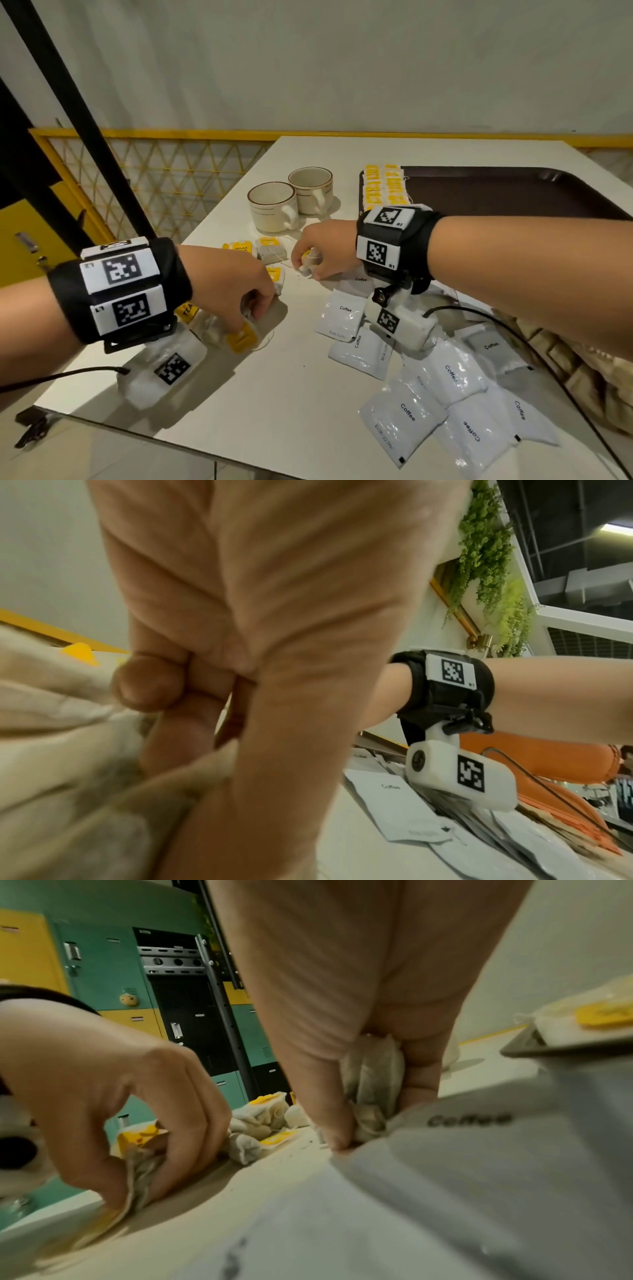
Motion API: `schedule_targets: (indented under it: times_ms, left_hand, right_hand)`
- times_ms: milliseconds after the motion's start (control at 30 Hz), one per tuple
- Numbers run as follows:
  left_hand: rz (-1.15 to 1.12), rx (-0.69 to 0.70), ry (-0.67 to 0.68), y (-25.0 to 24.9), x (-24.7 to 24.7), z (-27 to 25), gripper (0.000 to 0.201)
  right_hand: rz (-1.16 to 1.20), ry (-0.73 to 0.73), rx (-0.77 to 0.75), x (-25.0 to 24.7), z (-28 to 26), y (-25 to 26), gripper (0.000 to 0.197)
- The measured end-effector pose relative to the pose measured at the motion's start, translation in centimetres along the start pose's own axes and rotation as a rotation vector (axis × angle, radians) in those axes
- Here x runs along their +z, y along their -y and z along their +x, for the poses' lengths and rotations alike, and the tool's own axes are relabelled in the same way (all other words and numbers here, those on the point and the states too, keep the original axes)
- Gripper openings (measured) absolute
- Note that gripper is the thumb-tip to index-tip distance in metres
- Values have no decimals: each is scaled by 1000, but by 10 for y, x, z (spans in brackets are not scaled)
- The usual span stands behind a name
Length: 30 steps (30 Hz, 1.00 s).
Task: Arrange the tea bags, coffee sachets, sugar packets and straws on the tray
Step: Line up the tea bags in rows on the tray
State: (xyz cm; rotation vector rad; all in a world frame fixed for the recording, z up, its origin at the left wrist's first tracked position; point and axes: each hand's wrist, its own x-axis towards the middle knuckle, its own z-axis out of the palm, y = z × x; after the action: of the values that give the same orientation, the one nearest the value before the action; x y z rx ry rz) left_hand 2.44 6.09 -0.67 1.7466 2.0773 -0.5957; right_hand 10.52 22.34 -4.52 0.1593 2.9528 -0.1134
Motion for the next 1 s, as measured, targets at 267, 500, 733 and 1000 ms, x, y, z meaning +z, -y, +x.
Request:
schedule_targets:
  times_ms: [267,500,733,1000]
  left_hand:
    - [-32,53,21,0,-5,-1,12]
    - [-87,96,-149,7,-1,-6,19]
    - [-486,238,-202,24,-22,-22,14]
    - [-984,391,-604,28,-32,-16,24]
  right_hand:
    - [275,-100,16,-12,1,5,14]
    - [255,61,-163,-2,15,28,41]
    - [150,12,-128,6,21,35,41]
    - [762,-165,101,-12,-17,2,16]
